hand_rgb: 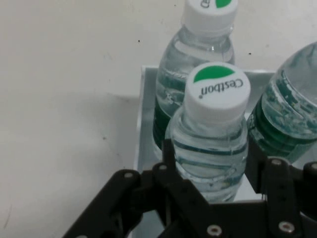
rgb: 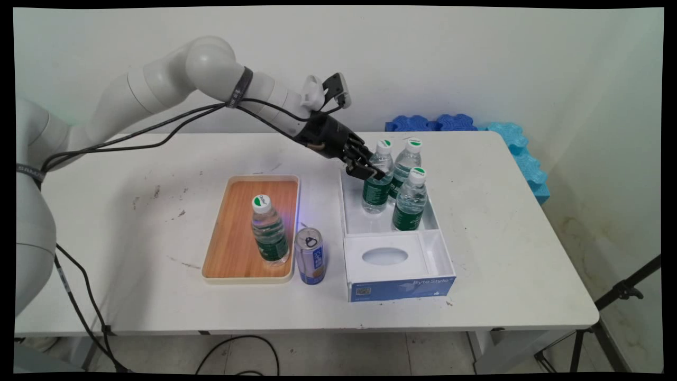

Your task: Place the picked object on the tray

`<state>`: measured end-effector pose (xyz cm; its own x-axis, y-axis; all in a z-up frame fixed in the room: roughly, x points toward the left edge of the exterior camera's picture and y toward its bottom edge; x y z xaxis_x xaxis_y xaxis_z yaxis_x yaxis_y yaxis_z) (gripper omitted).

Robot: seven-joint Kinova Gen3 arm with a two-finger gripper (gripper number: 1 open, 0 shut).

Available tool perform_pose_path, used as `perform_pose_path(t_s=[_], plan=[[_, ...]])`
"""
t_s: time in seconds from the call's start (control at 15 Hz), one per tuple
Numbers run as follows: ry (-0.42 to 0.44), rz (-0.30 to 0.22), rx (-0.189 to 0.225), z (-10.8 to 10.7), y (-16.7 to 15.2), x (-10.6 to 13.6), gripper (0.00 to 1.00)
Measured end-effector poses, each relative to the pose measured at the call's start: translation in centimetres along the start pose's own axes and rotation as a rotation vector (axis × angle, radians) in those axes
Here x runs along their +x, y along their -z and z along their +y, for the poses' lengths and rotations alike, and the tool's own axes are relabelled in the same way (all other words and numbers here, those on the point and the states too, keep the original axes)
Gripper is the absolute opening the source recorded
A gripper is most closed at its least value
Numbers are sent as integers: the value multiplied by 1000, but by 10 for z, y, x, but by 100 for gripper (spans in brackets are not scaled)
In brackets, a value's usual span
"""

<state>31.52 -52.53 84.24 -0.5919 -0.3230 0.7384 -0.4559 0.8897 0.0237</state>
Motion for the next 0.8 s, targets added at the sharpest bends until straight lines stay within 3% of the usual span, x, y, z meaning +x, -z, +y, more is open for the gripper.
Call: perform_pose_path(t_s=[0.33, 0.8], plan=[[2, 21, 1, 3, 6, 6, 0], [-4, 85, 8, 18, 65, 22, 0]])
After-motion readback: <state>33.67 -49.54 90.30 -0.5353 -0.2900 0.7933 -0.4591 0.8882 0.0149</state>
